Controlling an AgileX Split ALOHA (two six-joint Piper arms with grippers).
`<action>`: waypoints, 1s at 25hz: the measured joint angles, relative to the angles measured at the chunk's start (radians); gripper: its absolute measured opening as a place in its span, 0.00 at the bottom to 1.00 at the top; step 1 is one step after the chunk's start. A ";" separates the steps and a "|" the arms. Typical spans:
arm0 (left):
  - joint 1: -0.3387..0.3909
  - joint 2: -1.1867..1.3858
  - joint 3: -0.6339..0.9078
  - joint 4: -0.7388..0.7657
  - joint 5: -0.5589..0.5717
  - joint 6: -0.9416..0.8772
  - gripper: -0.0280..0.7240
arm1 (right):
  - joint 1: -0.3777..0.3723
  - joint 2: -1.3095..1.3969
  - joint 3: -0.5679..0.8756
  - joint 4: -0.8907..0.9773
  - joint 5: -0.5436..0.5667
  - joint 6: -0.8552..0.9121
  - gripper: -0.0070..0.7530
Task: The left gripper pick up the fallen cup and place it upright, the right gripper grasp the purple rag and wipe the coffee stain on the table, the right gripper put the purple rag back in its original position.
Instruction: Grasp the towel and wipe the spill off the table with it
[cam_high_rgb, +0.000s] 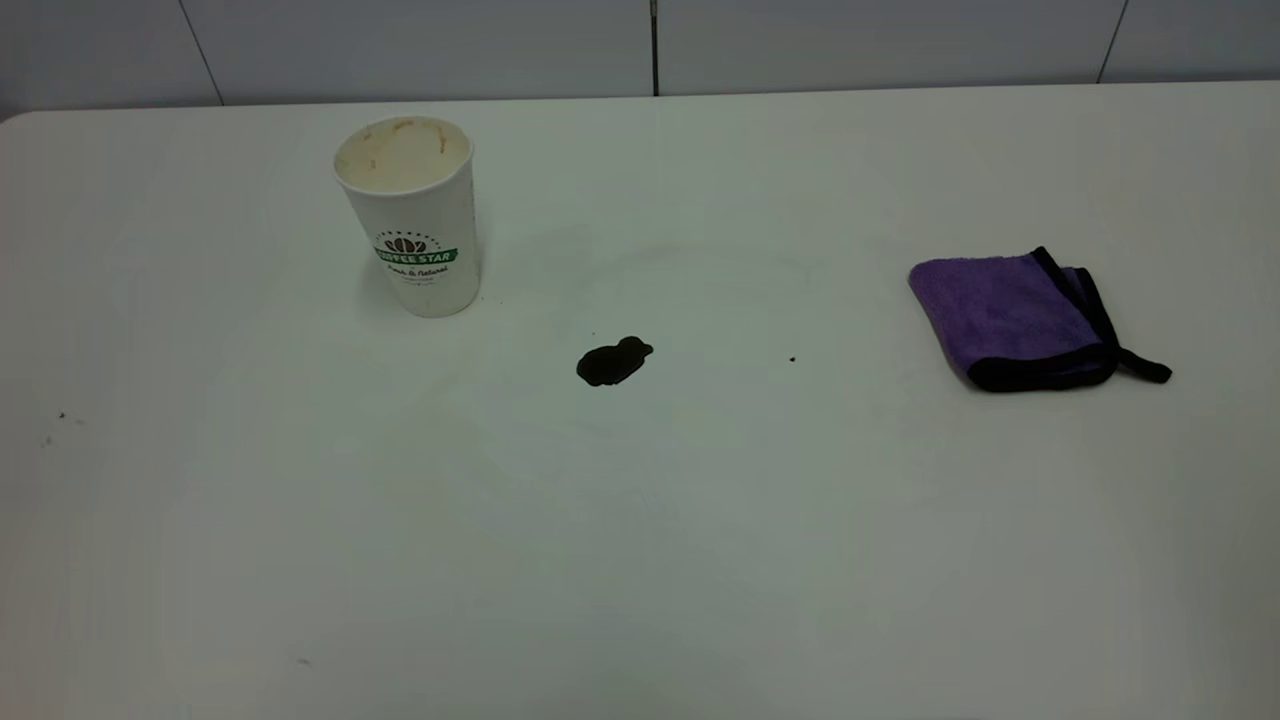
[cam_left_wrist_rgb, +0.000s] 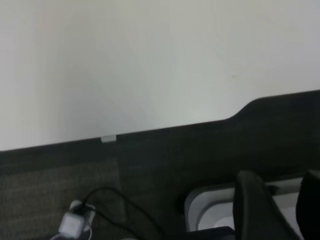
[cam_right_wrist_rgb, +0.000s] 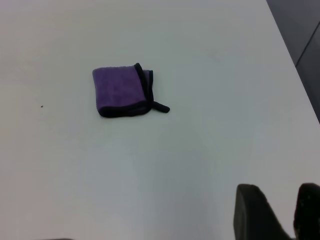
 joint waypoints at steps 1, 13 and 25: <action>0.002 -0.044 0.020 0.001 -0.004 0.000 0.38 | 0.000 0.000 0.000 0.000 0.000 0.000 0.32; 0.058 -0.390 0.106 0.043 -0.043 0.000 0.38 | 0.000 0.000 0.000 0.000 0.000 0.000 0.32; 0.059 -0.476 0.118 0.046 -0.042 -0.011 0.38 | 0.000 0.000 0.000 0.000 0.000 0.000 0.32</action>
